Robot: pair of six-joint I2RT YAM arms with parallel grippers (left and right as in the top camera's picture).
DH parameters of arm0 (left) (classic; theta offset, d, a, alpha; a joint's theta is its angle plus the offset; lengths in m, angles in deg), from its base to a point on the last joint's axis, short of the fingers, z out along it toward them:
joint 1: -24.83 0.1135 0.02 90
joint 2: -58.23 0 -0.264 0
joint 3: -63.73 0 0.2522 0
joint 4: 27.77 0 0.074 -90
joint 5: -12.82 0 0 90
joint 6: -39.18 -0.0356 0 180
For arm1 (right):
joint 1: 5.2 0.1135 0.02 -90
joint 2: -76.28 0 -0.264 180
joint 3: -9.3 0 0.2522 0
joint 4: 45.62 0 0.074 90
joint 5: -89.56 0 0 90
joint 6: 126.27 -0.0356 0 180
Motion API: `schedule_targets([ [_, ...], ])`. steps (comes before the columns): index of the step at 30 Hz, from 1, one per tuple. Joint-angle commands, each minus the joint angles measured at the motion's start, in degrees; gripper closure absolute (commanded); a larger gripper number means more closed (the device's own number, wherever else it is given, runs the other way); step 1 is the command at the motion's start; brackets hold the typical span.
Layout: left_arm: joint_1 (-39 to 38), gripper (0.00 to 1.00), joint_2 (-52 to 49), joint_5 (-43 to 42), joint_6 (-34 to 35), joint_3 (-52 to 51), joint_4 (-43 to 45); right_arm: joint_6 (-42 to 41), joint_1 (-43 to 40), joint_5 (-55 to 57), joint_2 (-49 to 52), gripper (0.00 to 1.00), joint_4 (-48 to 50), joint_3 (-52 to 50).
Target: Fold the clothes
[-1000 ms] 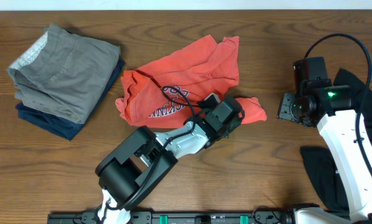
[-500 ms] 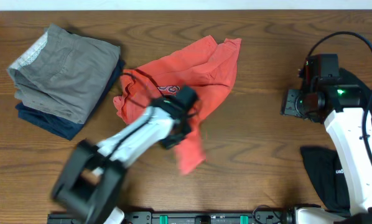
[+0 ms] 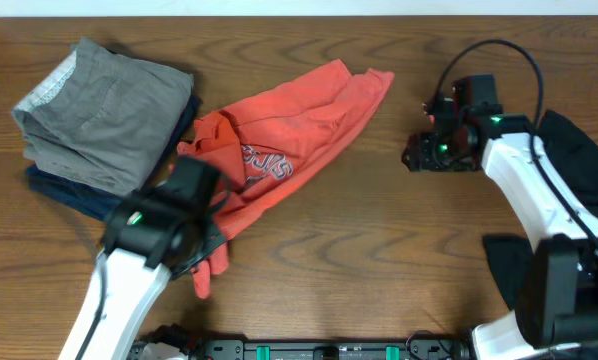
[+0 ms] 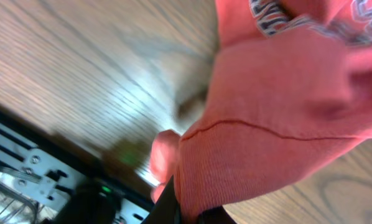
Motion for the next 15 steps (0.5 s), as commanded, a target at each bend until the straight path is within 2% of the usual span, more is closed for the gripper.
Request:
schedule_targets([
  [1,2.9,0.94,6.6,5.8,-3.4,-0.2,-1.0,-0.2,1.7,-1.7,2.9,0.39,2.7,-0.1],
  [7,6.3,0.94,14.4,7.6,-4.7,-0.2,-1.0,-4.3,5.1,-1.4,8.2,0.45,8.8,-0.1],
  [15,7.2,0.94,16.1,7.7,-5.9,-0.2,-1.6,-9.7,7.3,-0.3,12.2,0.5,13.8,-0.1],
])
